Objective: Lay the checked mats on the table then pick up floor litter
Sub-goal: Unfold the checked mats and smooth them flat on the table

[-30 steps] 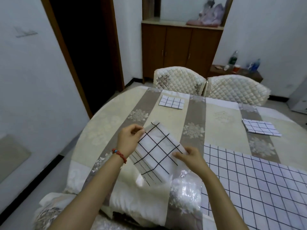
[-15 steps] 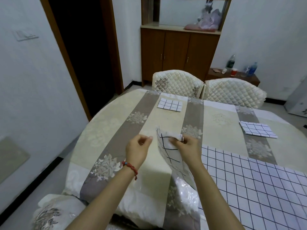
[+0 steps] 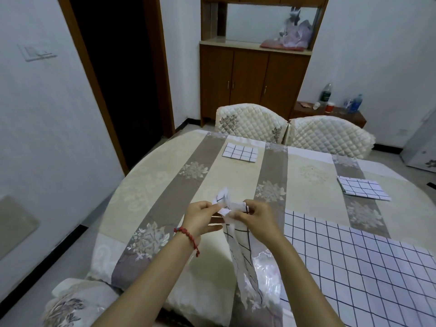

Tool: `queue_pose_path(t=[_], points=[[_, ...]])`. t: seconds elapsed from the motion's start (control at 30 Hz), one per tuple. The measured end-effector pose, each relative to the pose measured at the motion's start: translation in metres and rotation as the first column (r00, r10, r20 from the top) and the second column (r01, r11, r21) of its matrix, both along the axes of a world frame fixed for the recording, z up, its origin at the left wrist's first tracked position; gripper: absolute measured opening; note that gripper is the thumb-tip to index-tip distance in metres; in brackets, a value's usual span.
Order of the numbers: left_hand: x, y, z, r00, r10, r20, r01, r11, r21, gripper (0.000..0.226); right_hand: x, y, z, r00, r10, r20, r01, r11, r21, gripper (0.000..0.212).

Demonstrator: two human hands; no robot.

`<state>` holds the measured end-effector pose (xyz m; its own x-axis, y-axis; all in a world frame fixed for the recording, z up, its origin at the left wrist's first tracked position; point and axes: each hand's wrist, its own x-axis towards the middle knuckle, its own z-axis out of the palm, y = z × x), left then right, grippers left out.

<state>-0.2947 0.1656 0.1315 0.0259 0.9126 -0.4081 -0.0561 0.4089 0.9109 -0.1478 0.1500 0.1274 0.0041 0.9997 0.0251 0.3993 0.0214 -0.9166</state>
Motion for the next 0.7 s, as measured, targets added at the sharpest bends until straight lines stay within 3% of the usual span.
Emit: queue_pose_path(t=[0.13, 0.3, 0.43, 0.5, 0.6, 0.7], points=[[-0.026, 0.01, -0.002, 0.993, 0.096, -0.064, -0.093, 0.994, 0.057, 0.019, 0.015, 0.002, 0.003, 0.991, -0.128, -0.035, 0.13, 0.989, 0.076, 0.036], [-0.065, 0.023, 0.0, 0.928, 0.208, -0.308, -0.154, 0.97, 0.189, 0.022, 0.043, 0.009, 0.006, 0.957, -0.278, -0.089, 0.287, 0.951, 0.114, 0.038], [-0.075, 0.028, 0.0, 0.764, 0.217, -0.608, -0.034, 0.954, 0.298, 0.007, 0.05, 0.013, 0.012, 0.949, -0.286, -0.133, 0.305, 0.939, 0.157, 0.037], [-0.067, 0.025, 0.001, 0.701, 0.237, -0.673, 0.032, 0.932, 0.361, 0.018, 0.047, 0.014, 0.02, 0.949, -0.28, -0.146, 0.302, 0.941, 0.155, 0.037], [-0.04, 0.018, 0.011, 0.74, 0.191, -0.645, 0.184, 0.866, 0.466, 0.03, 0.038, 0.014, 0.031, 0.968, -0.233, -0.088, 0.245, 0.956, 0.159, 0.036], [-0.008, 0.01, 0.025, 0.784, 0.106, -0.612, 0.355, 0.731, 0.582, 0.033, 0.03, 0.012, 0.038, 0.991, -0.13, 0.013, 0.126, 0.979, 0.162, 0.03]])
